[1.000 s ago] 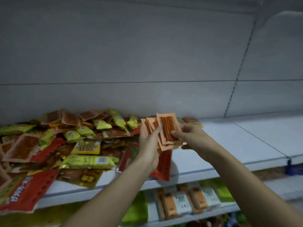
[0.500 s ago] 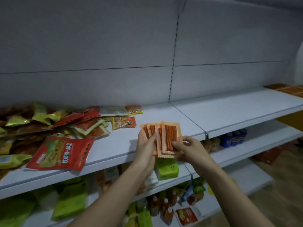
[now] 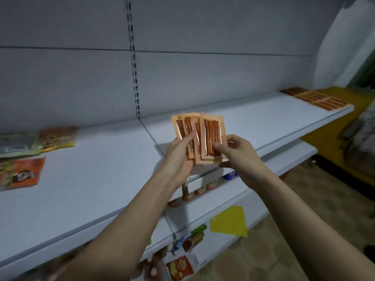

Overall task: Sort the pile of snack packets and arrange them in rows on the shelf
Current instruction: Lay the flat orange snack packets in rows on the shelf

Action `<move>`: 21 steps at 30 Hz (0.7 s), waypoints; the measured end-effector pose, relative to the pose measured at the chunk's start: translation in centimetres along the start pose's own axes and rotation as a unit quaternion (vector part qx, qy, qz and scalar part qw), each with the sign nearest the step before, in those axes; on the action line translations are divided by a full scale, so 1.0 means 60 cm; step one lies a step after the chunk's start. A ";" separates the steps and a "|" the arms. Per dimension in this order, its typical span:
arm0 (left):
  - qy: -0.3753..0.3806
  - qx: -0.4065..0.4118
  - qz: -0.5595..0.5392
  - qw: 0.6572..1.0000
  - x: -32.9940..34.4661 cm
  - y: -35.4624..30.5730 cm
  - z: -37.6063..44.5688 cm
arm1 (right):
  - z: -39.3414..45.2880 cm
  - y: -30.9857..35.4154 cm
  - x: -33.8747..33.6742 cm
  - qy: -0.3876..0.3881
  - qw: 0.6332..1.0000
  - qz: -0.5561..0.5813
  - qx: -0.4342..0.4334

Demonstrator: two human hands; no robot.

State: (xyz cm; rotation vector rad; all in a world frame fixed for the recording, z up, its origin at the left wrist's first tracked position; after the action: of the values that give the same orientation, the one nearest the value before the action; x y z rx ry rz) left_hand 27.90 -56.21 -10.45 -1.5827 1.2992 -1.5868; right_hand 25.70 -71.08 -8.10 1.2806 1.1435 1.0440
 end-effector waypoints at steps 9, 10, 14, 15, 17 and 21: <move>0.075 -0.014 0.043 0.996 0.237 0.057 0.231 | 0.173 0.010 -0.239 -0.046 0.999 -0.012 -0.015; 0.075 -0.016 0.052 0.996 0.262 0.065 0.253 | 0.189 0.009 -0.269 -0.053 0.998 -0.010 -0.015; 0.068 -0.032 0.036 0.997 0.367 0.112 0.331 | 0.254 0.002 -0.387 -0.060 0.998 -0.016 -0.020; 0.064 -0.031 0.026 0.997 0.392 0.125 0.349 | 0.271 -0.001 -0.415 -0.058 0.998 -0.021 -0.021; 0.053 -0.028 0.016 0.998 0.443 0.148 0.385 | 0.308 -0.004 -0.475 -0.049 0.998 -0.026 -0.028; 0.026 -0.024 0.001 0.999 0.549 0.191 0.445 | 0.374 -0.012 -0.600 -0.023 0.999 -0.024 -0.028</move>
State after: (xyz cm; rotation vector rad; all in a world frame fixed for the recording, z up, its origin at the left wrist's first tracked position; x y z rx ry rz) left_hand 45.26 -96.56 -10.66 -1.5780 1.3750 -1.6174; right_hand 42.27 -110.14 -8.17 1.2226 1.0968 0.9993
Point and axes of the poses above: each hand's wrist, its own z-axis towards the middle knuckle, its own x-axis out of the palm, y = z × x, the point moved 5 cm from there along z, towards the middle knuckle, and after that the axes turned 11 degrees about z, right-handed, at the moved point
